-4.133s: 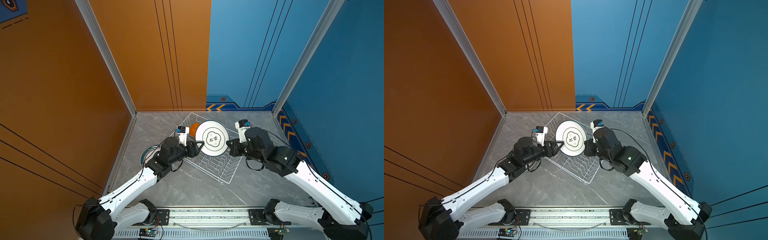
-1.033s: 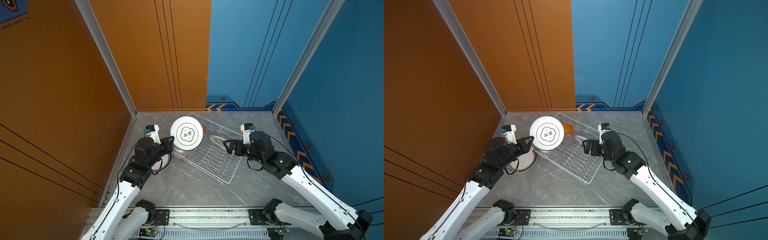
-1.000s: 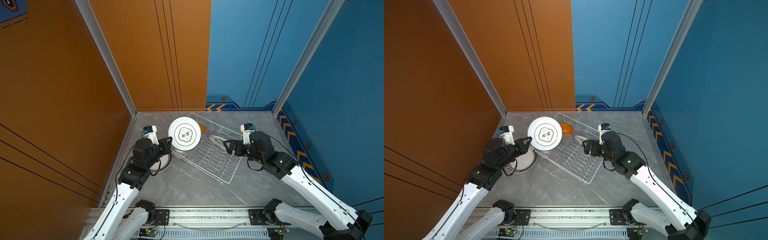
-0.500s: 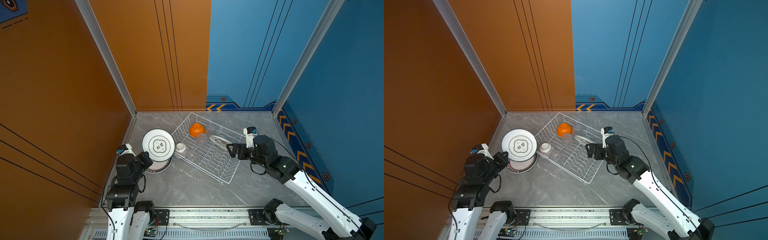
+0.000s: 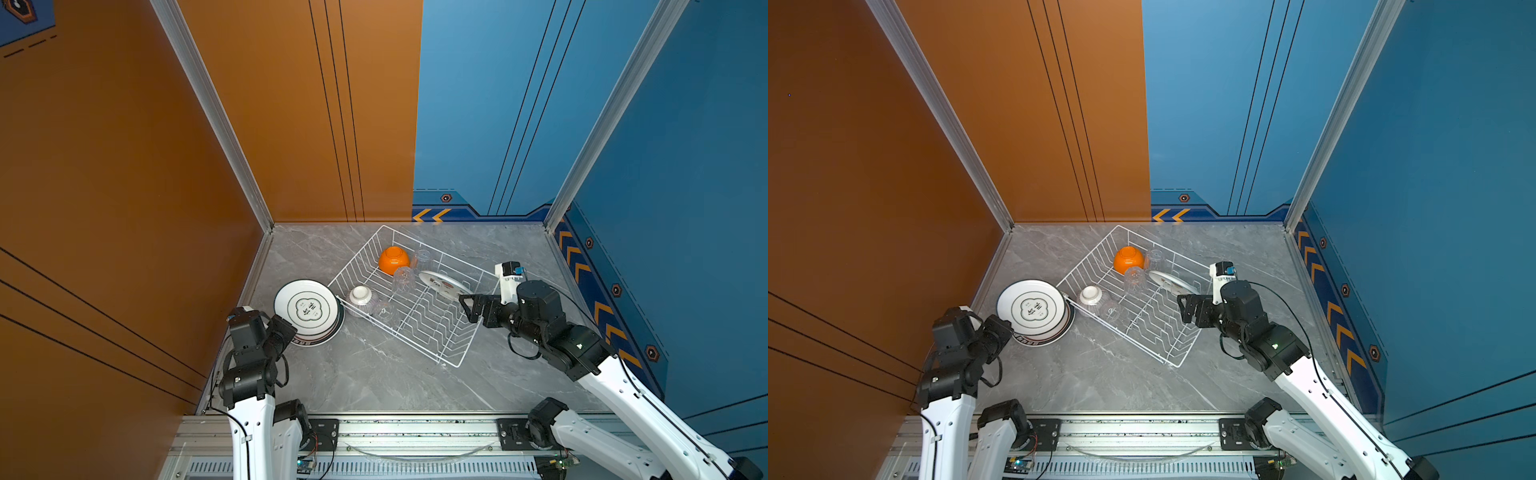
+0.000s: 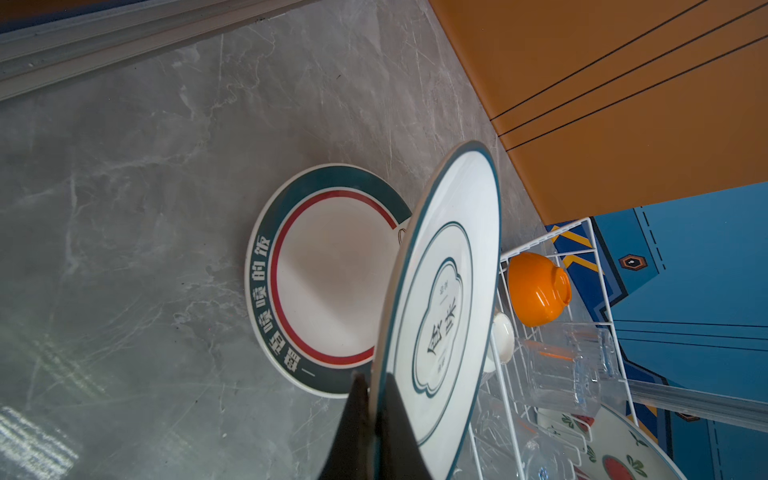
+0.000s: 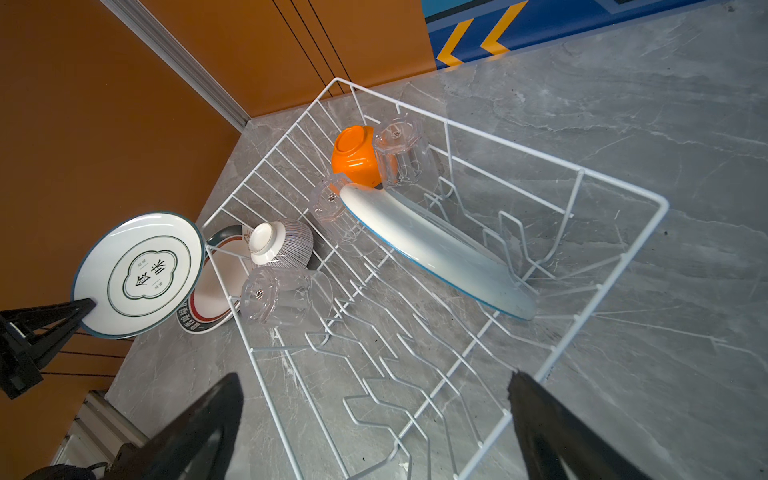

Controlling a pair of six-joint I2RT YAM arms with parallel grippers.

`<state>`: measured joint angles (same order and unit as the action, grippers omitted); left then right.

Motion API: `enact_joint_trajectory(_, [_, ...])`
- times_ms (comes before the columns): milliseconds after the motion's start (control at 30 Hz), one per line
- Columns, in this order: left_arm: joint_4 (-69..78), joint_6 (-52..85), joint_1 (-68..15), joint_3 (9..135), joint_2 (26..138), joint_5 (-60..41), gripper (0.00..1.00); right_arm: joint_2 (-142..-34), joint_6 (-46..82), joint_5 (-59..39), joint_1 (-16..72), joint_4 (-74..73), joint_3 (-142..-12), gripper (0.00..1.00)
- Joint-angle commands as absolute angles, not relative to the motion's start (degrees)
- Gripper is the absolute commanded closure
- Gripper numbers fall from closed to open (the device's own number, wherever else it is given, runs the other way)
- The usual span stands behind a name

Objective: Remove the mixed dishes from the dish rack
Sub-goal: 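Lower the white plate onto the plate stack and open the left gripper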

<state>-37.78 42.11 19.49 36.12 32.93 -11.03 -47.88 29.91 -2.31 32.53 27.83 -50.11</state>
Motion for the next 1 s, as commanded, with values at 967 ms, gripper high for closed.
enact_joint_trajectory(967, [-30.3, 38.5, 29.7, 29.1, 42.1, -18.7, 1.00, -48.4, 29.8, -4.2, 30.6, 26.1, -48.3, 0.00])
